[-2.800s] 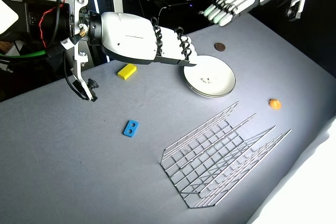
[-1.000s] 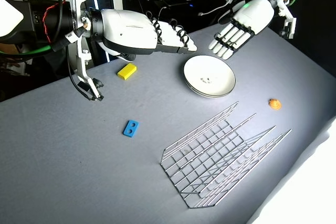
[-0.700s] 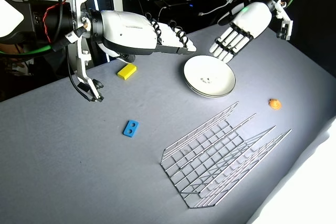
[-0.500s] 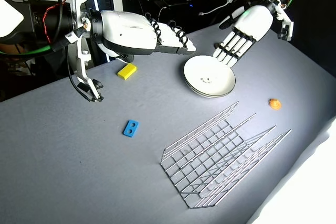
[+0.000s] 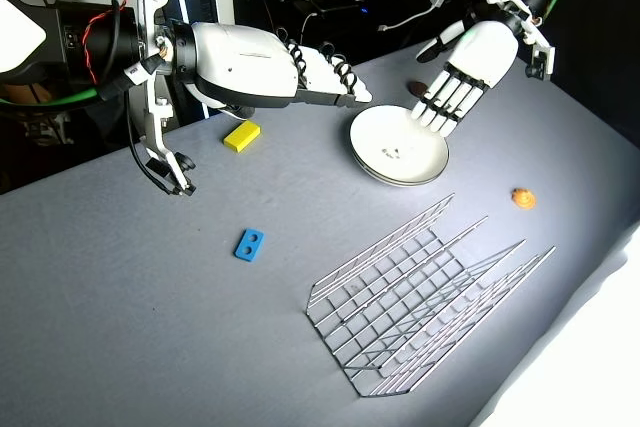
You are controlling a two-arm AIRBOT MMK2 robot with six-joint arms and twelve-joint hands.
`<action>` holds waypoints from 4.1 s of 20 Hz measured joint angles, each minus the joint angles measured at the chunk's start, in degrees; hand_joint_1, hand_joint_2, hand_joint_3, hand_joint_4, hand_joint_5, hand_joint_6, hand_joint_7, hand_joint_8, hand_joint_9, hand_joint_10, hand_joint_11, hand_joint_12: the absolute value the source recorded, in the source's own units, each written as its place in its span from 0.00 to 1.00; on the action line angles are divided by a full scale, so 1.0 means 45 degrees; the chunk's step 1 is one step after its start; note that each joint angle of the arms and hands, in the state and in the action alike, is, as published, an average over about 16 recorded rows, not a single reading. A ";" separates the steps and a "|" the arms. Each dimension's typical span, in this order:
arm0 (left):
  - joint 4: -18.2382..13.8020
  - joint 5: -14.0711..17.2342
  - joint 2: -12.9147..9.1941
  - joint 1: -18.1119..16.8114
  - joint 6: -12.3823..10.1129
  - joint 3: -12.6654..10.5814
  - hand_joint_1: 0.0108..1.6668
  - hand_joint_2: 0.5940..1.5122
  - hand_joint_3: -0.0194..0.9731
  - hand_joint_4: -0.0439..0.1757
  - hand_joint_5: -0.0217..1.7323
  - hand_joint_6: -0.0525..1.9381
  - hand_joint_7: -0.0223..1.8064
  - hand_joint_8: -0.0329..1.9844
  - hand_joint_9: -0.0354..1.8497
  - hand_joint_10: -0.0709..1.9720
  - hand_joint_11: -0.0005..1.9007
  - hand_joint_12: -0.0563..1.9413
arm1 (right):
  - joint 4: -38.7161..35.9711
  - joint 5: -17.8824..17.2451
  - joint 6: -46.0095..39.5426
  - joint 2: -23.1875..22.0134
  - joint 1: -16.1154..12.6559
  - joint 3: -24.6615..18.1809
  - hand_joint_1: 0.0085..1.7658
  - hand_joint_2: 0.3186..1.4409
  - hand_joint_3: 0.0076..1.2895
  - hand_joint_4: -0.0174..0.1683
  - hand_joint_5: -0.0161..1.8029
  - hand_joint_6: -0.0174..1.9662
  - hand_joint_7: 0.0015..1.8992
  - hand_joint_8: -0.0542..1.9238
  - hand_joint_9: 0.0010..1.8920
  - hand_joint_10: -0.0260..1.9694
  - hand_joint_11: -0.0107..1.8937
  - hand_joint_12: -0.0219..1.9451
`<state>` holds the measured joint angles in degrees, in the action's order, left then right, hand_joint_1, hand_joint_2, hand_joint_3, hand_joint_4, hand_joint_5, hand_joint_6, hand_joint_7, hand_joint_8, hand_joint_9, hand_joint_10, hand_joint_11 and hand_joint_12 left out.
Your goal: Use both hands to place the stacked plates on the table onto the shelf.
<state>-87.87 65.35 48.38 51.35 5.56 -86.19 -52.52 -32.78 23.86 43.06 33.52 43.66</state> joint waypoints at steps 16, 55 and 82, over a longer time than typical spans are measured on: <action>0.1269 -0.0838 0.0023 0.1538 0.0070 0.1054 0.00 0.53 0.03 0.18 0.01 0.02 0.02 0.01 0.03 0.04 0.01 0.03 | -0.0109 0.0210 -0.0020 0.0037 0.0000 0.0000 0.51 0.58 0.01 0.12 0.02 0.02 0.01 0.03 0.01 0.02 0.02 0.01; 0.3908 -0.2425 -0.0127 0.3039 0.0133 0.2588 0.00 0.54 0.03 0.19 0.01 0.02 0.01 0.01 0.01 0.03 0.01 0.02 | -0.0189 0.0207 0.0517 0.0079 0.0000 0.0000 0.46 0.62 0.01 0.12 0.02 0.02 0.01 0.03 0.01 0.02 0.02 0.01; 0.6207 -0.3701 -0.0136 0.3028 0.0097 0.5244 0.00 0.54 0.03 0.16 0.01 0.01 0.00 0.01 0.01 0.02 0.01 0.03 | 0.4593 0.1797 0.7839 0.4265 0.0656 0.1618 0.64 0.55 0.01 0.12 0.02 0.02 0.01 0.03 0.01 0.02 0.02 0.01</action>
<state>-59.94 48.70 47.77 64.98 6.00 -62.60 -31.85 -24.69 59.14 62.26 36.47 50.94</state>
